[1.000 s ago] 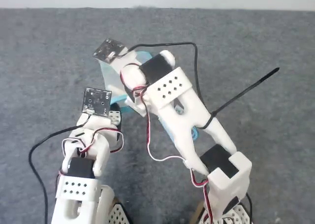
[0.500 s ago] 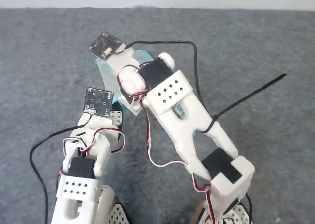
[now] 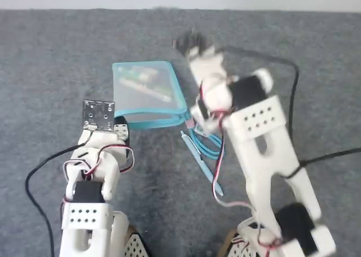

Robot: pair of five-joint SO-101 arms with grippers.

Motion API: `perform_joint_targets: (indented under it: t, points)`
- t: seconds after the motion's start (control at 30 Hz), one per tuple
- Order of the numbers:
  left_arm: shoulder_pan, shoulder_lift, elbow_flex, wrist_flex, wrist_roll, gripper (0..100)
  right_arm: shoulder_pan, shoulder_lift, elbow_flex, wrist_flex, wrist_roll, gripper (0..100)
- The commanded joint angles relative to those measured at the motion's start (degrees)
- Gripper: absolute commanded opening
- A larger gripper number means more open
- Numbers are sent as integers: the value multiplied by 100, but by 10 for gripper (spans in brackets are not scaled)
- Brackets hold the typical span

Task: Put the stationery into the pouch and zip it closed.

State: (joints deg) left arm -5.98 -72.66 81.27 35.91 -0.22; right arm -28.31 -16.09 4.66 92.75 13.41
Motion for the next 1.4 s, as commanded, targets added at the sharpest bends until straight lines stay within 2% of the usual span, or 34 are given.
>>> perform_joint_targets:
  t: [0.0,0.1,0.2,0.57,0.8,0.9,1.07,1.37]
  points:
    - [-62,-44,-127,-202,105,12,-110,-1024,2479,-1033,114,223]
    - [-62,-44,-127,-211,97,12,-356,-1402,3754,-1692,105,223]
    - [-62,-44,-127,-211,97,12,-444,-1393,4264,-2123,114,224]
    - [-62,-44,-127,-211,97,12,-673,145,4527,-3055,-79,224]
    - [-53,-44,-127,-211,97,12,-637,453,4510,-3073,-114,220]
    - [-53,-44,-127,-211,97,12,-602,462,4519,-3064,-88,150]
    - [-53,-44,-127,-211,97,12,189,453,4396,-2985,149,6]
    - [-62,-44,-127,-211,97,12,1481,453,3780,-2730,492,8]
